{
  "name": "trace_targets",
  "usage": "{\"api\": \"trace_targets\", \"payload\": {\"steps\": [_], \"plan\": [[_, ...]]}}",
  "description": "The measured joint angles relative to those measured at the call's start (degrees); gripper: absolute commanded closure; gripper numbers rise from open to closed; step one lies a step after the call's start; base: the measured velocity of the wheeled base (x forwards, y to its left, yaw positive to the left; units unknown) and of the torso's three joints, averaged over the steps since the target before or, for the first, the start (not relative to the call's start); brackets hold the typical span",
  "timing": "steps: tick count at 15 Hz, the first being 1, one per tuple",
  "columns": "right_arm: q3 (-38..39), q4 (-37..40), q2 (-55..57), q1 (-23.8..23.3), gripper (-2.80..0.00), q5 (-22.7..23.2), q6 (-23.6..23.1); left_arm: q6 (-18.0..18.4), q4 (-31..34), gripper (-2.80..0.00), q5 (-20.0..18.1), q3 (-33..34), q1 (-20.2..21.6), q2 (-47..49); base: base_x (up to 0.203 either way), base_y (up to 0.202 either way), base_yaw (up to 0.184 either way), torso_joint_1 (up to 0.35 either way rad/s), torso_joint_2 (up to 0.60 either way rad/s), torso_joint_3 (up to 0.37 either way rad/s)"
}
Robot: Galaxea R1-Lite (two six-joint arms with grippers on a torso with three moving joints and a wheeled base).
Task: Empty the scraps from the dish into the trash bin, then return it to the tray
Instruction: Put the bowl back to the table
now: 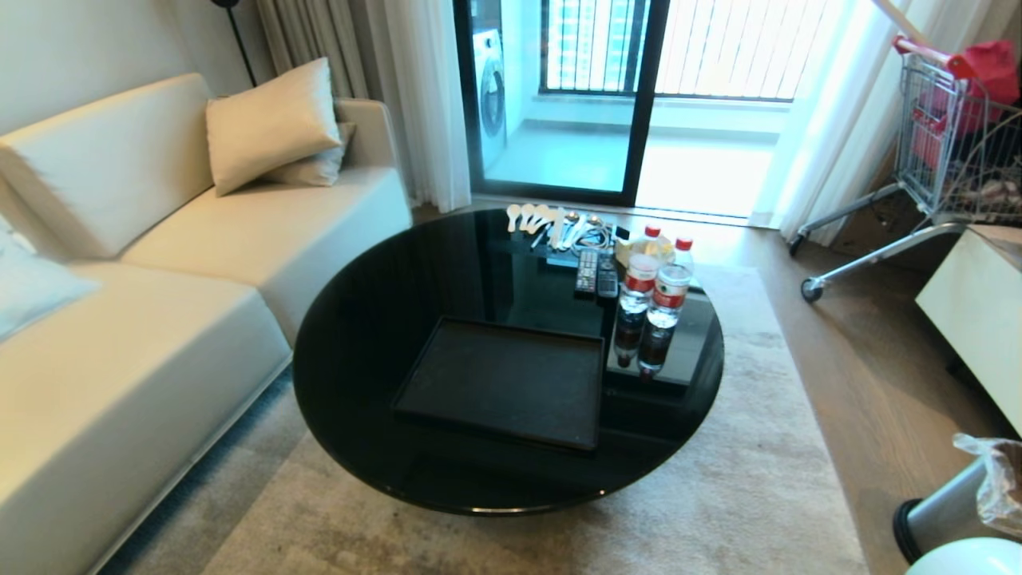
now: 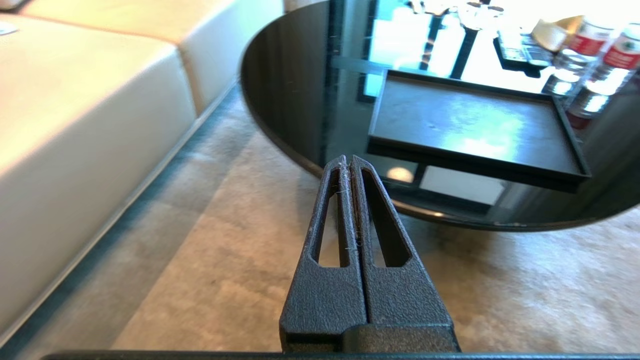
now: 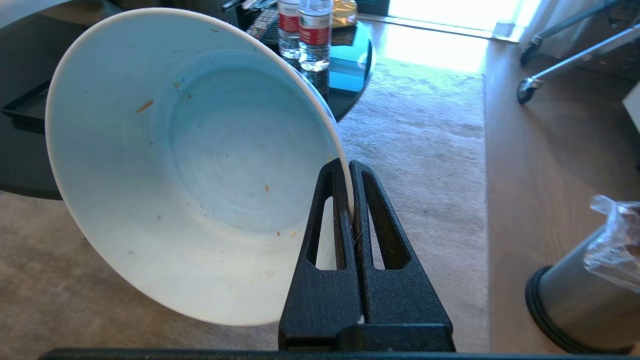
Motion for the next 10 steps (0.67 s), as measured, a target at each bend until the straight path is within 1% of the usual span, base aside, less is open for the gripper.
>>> {"api": "trace_targets", "payload": {"steps": [9, 10], "plan": [[0.0, 0.0, 0.0, 0.01, 0.0, 0.03, -0.05, 0.04, 0.0, 0.0, -0.02, 0.0, 0.0, 0.0, 0.0, 0.0, 0.0, 0.0, 0.0, 0.0], [0.0, -0.02, 0.0, 0.01, 0.0, 0.02, -0.06, 0.01, 0.0, 0.0, -0.02, 0.0, 0.0, 0.0, 0.093, 0.0, -0.003, -0.005, 0.0, 0.006]]}}
